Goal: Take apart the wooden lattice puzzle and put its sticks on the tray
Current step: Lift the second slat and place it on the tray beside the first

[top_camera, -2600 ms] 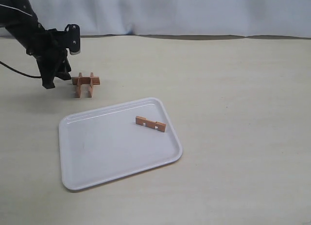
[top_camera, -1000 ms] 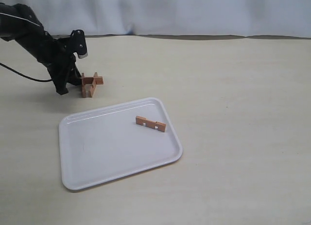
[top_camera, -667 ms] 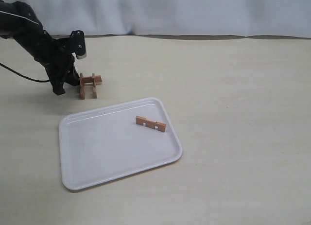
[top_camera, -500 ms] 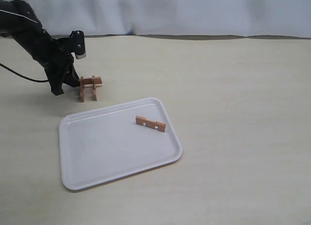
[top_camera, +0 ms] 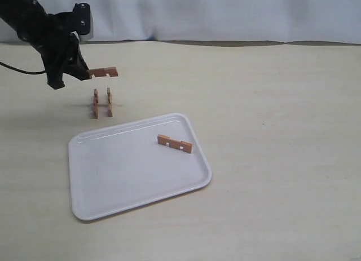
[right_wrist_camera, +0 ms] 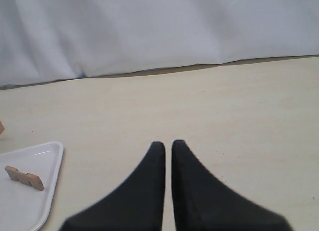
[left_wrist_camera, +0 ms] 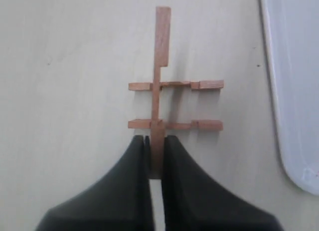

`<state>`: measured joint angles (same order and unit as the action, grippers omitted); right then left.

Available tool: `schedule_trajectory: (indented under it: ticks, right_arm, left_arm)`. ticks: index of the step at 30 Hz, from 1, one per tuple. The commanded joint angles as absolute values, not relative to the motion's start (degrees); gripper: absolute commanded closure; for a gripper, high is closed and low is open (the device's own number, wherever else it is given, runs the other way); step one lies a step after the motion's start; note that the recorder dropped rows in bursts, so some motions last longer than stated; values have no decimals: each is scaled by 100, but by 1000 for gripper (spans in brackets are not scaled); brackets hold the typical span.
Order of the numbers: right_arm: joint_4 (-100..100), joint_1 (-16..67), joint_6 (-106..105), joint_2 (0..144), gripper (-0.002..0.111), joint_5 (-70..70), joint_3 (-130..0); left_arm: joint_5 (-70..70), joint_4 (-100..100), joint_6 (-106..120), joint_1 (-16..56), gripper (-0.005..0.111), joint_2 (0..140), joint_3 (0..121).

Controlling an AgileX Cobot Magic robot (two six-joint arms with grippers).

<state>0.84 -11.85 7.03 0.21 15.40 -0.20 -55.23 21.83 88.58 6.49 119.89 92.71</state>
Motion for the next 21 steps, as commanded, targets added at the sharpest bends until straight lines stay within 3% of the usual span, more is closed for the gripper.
schedule_trajectory:
  ticks: [1, 12, 21]
  right_arm:
    - [79, -1188, 704, 0, 104, 1492, 0]
    - [79, -1188, 704, 0, 104, 1492, 0]
    - [79, -1188, 704, 0, 104, 1492, 0]
  left_arm:
    - [-5817, 2226, 8999, 1172, 107, 11918, 9274]
    - [-6118, 2173, 8989, 2458, 107, 12039, 9274]
    - [-6346, 2306, 8979, 2928, 107, 12216, 9274]
